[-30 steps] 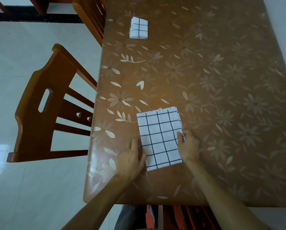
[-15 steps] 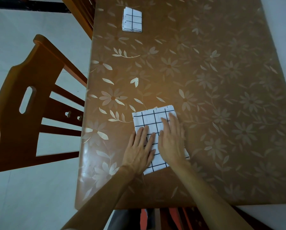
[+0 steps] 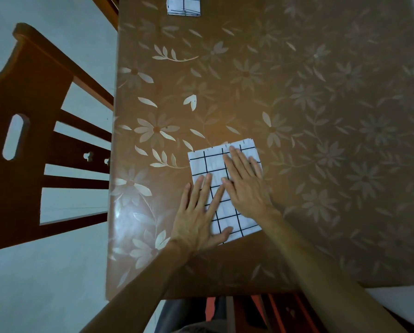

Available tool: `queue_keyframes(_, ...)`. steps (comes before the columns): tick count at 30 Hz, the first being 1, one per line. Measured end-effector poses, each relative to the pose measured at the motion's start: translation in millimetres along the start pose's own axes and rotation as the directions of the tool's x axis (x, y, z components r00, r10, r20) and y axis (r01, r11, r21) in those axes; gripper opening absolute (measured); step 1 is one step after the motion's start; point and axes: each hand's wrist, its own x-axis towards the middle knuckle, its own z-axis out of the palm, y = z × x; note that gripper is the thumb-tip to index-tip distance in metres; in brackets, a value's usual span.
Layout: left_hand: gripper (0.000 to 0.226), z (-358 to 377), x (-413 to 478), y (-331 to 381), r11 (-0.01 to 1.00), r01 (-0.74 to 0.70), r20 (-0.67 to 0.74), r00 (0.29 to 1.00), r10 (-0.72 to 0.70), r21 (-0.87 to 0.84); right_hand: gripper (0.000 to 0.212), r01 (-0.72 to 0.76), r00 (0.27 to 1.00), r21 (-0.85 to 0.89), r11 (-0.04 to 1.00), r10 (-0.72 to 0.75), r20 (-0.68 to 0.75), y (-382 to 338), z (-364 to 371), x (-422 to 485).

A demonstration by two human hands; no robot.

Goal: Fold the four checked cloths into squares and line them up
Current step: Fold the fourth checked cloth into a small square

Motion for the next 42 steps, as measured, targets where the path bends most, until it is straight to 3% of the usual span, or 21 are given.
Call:
queue_keyframes(7,0.101,-12.5,1.0,3.8,0.998,0.048,0.017,0.999,-0.049,0.031,0.063,-0.248,0.968,0.009,0.969,0.249,-0.029,35.8,-21.4,-11.5)
queue_keyframes(9,0.102,-12.9,2.1,4.2,0.998,0.042,0.013,0.999,-0.043,0.053,0.060,-0.164,0.984,0.017,0.986,0.165,-0.068,13.0,-23.6,-29.6)
queue_keyframes(12,0.101,-9.4,1.3,4.0,0.996,0.035,0.007,0.999,-0.036,0.077,0.059,-0.017,1.000,-0.007,1.000,0.017,0.012,-17.6,-2.8,-67.5)
queue_keyframes(24,0.102,-15.3,-1.0,5.5,0.994,0.028,0.002,1.000,-0.028,0.109,0.064,-0.186,0.978,0.004,0.983,0.185,0.093,40.7,0.8,-109.7)
queue_keyframes(27,0.085,-19.8,-9.1,13.8,0.990,-0.090,-0.083,0.992,0.099,0.107,0.055,-0.152,0.988,0.133,0.979,0.146,0.052,38.4,-14.0,-116.1)
queue_keyframes(31,0.054,-10.3,-33.8,32.1,0.968,-0.251,-0.130,0.960,0.247,-0.009,0.058,0.041,0.993,0.290,0.956,-0.071,0.095,37.0,-24.6,-131.4)
queue_keyframes(33,0.056,-4.0,-42.5,33.1,0.974,-0.226,-0.077,0.972,0.224,-0.022,0.057,0.098,0.988,0.251,0.963,-0.124,0.089,39.2,-20.8,-132.9)
queue_keyframes(37,0.065,-1.8,-47.0,24.4,0.989,-0.139,-0.091,0.986,0.142,0.038,0.029,0.113,0.991,0.222,0.968,-0.095,-0.089,38.8,-19.9,-122.8)
queue_keyframes(42,0.059,-8.2,-51.0,10.9,0.988,-0.109,-0.139,0.986,0.094,-0.110,0.021,0.072,0.995,0.388,0.919,-0.040,-0.090,41.1,-35.0,-130.4)
